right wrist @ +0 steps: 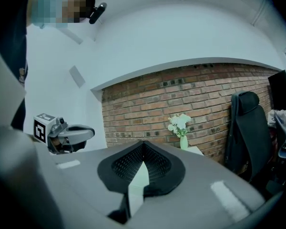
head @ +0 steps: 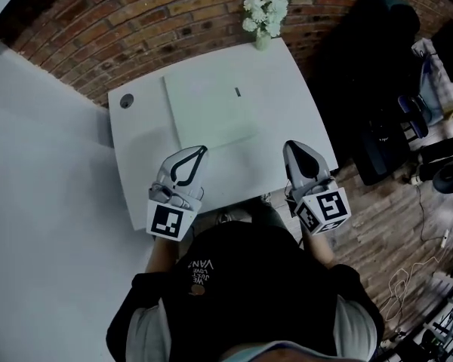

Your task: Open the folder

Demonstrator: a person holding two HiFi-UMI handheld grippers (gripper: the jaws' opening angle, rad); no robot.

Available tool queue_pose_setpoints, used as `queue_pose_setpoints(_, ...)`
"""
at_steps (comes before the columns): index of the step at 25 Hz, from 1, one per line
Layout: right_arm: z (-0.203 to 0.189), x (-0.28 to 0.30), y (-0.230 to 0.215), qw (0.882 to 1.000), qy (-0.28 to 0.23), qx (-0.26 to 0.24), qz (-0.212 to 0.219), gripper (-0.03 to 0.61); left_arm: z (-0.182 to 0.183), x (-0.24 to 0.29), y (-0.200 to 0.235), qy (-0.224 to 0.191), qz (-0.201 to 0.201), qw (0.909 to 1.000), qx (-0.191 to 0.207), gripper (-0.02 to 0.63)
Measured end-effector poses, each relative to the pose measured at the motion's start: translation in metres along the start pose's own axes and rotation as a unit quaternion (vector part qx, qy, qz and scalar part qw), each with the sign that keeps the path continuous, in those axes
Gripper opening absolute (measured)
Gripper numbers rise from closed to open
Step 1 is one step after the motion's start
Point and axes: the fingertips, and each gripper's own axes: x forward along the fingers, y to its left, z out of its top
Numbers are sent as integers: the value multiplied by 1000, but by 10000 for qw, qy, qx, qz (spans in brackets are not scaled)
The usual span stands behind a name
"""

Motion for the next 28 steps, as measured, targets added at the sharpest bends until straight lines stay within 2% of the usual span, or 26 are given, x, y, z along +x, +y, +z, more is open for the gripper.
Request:
queue_pose_setpoints(5, 3, 27, -23, 9992, 133, -36, 366, -2, 1, 22, 7, 105, 352, 9993, -23, 0)
queue_pose_setpoints(9, 4, 46, -36, 9974, 188, -122, 684, -2, 2, 35, 10, 164, 595, 9980, 114, 0)
queue_pose_setpoints(15, 6, 72, -47, 9927, 306, -205, 1151, -2, 0, 46, 15, 186, 1053, 9943, 43, 0)
queue_pose_setpoints(20, -2, 92, -51, 9870, 439, -315, 1515, -2, -12, 48, 16, 313, 1470, 9883, -269, 0)
queue_pose_setpoints(28, -15, 116, -55, 9791, 545, -450, 1908, -2, -30, 53, 18, 451, 1997, 9776, -493, 0)
